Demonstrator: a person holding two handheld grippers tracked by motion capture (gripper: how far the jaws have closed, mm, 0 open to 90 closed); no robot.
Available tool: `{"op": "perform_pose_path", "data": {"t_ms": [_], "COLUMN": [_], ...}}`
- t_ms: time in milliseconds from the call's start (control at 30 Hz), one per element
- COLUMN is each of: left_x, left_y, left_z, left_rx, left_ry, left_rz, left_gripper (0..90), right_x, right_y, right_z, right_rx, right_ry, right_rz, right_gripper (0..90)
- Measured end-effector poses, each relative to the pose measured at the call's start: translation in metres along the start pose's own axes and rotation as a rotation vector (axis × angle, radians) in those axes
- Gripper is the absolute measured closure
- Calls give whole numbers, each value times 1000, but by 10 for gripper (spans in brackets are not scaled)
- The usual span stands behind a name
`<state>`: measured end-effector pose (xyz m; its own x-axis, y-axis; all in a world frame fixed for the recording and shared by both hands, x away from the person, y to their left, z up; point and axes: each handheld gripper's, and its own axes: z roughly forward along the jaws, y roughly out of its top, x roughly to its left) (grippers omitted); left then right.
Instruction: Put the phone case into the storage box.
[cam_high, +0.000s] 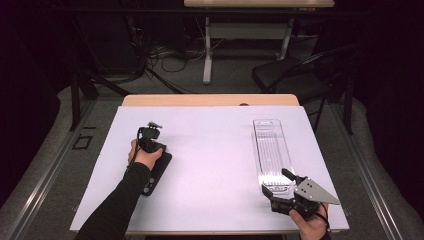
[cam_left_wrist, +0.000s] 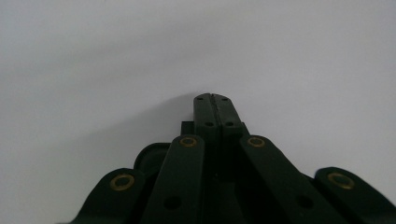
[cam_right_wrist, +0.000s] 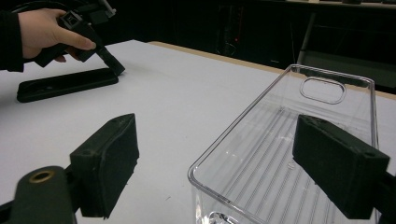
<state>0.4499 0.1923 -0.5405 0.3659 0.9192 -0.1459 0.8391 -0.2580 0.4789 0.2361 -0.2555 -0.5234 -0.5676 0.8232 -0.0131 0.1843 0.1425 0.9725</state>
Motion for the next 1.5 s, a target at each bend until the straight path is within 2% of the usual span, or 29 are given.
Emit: {"op": "perform_pose_path", "data": {"t_ms": [233, 933, 1233, 1500], "left_x": [-3, -16, -18, -22], "left_y": [-9, -32, -33, -30], "left_z": [-5, -15, -16, -28], "left_rx": [12, 19, 13, -27], "left_ry": [-7, -72, -86, -134], "left_rz": [15, 67, 75, 72], "left_gripper": [900, 900, 900, 850], "right_x": [1, 1, 0, 0], "right_y": [0, -1, -1, -1], "right_z": [1, 1, 2, 1], "right_rx": [3, 3, 6, 7], "right_ry": [4, 7, 6, 4], "right_rz": [0, 6, 3, 4], "right_gripper": [140, 139, 140, 140]}}
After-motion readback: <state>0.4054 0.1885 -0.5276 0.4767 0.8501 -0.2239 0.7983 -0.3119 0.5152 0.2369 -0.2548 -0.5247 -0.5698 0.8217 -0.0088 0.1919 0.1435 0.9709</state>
